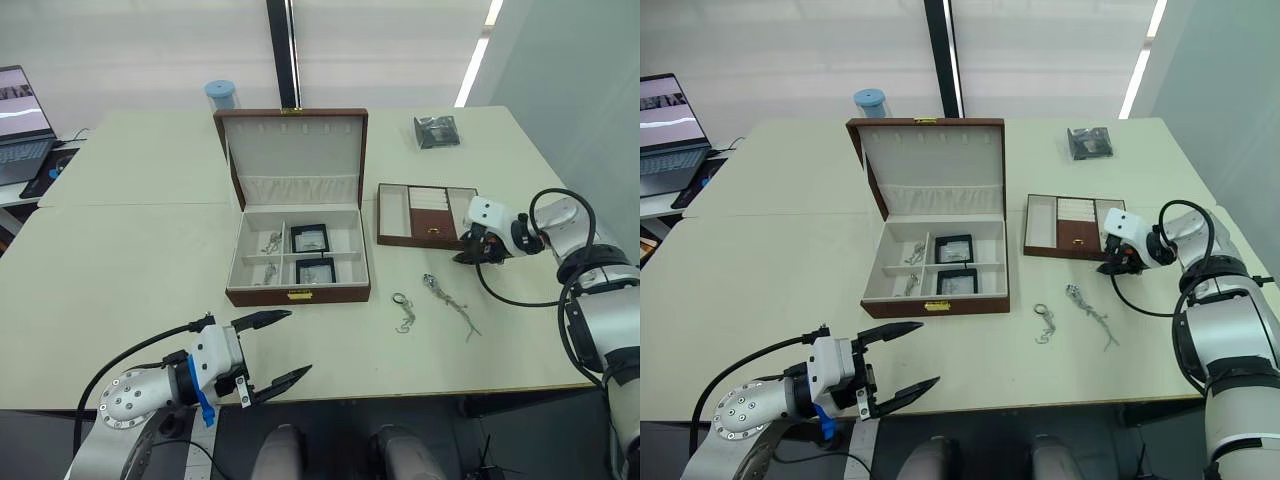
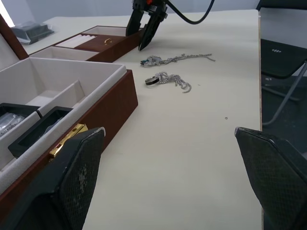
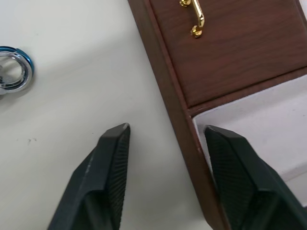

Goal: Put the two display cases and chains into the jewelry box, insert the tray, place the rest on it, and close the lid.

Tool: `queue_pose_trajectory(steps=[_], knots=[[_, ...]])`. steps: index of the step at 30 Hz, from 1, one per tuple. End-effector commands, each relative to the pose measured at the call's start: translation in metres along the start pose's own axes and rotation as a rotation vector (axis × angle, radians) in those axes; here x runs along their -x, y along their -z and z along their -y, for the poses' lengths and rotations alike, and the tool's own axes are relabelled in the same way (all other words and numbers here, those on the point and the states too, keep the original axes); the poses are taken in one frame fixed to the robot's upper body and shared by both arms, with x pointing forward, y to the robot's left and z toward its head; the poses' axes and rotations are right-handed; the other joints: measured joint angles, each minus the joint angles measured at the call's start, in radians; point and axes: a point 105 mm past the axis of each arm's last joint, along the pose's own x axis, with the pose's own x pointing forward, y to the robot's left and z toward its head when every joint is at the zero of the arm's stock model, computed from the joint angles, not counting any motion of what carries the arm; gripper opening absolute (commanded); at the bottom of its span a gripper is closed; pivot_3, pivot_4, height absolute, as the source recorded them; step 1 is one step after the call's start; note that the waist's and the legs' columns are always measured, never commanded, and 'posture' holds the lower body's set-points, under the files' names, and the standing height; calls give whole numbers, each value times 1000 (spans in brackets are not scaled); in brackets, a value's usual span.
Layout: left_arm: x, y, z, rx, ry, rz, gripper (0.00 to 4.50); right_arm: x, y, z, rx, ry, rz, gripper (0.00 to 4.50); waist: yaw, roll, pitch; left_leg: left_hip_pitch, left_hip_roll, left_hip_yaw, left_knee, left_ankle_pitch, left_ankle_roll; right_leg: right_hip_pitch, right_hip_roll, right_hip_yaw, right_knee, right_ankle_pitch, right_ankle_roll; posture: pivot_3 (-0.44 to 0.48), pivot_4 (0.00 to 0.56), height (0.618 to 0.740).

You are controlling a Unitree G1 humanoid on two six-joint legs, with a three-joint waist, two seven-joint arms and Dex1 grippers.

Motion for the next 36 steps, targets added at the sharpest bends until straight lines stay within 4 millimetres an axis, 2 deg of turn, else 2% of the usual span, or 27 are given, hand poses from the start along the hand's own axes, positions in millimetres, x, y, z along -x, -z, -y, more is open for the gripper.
queue_pose_trajectory(steps=[1,7,16,22,32,36], knots=[[1,-4,0,-23,-8,16,4500,2,-3,3,-2,17,8,1461,0,0,0,0,0,0,0,0,0,0,0,0,0,0,0,0,150,740],[6,-6,-9,-38,-38,5,4500,-1,0,1,4,9,-7,31,0,0,0,0,0,0,0,0,0,0,0,0,0,0,0,0,150,740],[5,-9,-13,-37,-41,10,4500,4,-4,3,-46,-5,7,12,0,0,0,0,0,0,0,0,0,1,0,0,0,0,0,0,150,740],[0,-10,-12,-33,-48,31,4500,18,-10,16,-100,51,22,12,0,0,0,0,0,0,0,0,0,0,0,0,0,0,0,0,150,740],[-3,-12,-12,-14,-73,54,4500,56,-23,23,-104,25,121,12,0,6,3,0,0,0,0,0,0,-1,0,0,0,0,0,0,150,740],[-4,-12,-10,1,-63,56,4500,76,-26,11,-63,-27,159,12,2,6,3,0,0,0,0,0,0,-1,0,0,0,0,0,0,150,740]])
